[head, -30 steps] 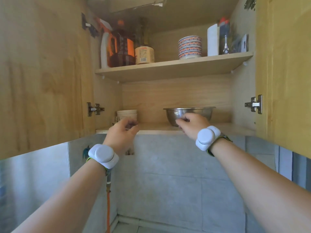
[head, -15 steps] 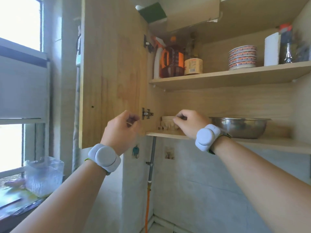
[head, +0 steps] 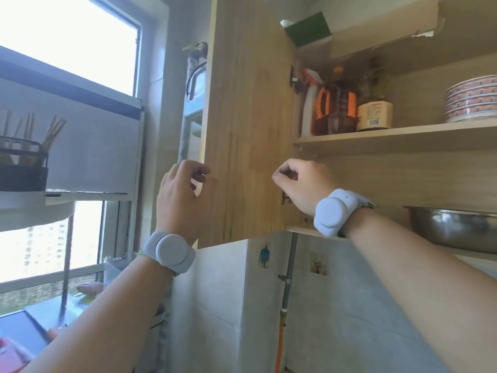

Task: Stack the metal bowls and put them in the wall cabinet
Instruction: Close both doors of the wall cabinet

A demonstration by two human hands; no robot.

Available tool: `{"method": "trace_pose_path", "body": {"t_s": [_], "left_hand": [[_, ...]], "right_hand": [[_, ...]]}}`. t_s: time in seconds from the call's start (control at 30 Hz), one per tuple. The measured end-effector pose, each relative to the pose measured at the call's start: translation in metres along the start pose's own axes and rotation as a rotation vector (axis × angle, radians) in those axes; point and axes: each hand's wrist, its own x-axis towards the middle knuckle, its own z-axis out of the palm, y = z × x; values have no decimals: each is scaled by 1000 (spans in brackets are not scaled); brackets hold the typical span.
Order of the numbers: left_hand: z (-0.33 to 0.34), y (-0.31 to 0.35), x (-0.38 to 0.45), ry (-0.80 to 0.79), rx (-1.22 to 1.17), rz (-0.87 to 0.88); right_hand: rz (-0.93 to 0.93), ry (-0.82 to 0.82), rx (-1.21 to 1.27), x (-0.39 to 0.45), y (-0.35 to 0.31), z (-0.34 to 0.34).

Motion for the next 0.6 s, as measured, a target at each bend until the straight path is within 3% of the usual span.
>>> {"method": "trace_pose_path", "body": {"t_s": [0.1,0.3,0.6], "left_hand": [[2,-20,4,10,-56,-134],[7,-38,1,-281,-495,-444],[16,-35,7,-325,-619,-518]], "right_hand": [[-37,5,15,3,-9,14],[-82,-13,-13,5,-10,30],[-46,-15,-21,5,1,33]]}}
